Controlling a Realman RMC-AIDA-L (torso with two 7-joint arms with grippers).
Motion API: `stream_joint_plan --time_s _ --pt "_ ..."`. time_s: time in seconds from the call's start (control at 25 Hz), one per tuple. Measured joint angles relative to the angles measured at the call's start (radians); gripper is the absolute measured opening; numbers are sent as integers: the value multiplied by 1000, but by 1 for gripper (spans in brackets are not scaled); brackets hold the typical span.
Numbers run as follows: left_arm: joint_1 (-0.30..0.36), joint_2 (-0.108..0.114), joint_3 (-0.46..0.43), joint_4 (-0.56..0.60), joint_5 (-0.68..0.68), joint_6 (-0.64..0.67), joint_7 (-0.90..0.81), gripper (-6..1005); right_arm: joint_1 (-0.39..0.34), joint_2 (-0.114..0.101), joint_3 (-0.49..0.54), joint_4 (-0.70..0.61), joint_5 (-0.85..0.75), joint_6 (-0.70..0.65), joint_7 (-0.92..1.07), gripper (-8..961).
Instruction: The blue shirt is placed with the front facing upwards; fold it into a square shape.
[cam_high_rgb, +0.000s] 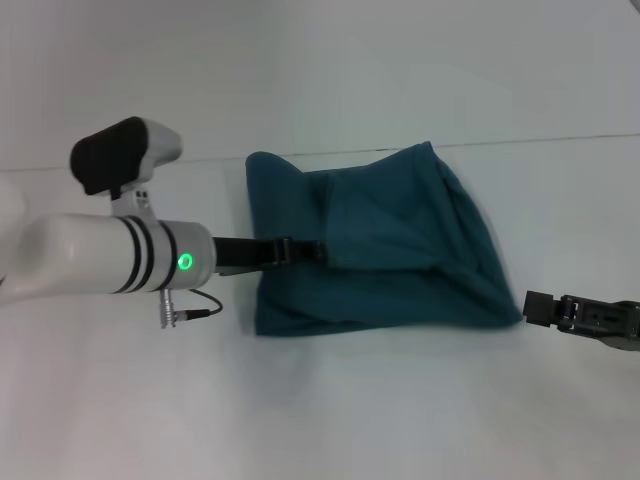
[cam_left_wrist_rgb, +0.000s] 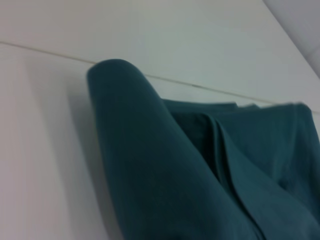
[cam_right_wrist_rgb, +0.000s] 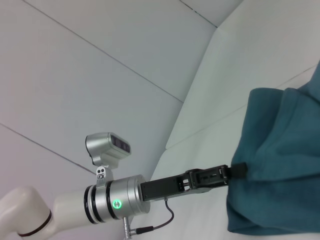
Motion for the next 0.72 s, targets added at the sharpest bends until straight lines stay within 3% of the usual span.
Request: stream_joint_plan --time_s 0.28,0.72 --pt "-13 -2 24 23 -1 -1 -25 789 3 1 2 0 0 -6 0 674" --pt "-18 -2 24 19 -7 -1 -23 347 4 5 5 0 0 -8 0 673"
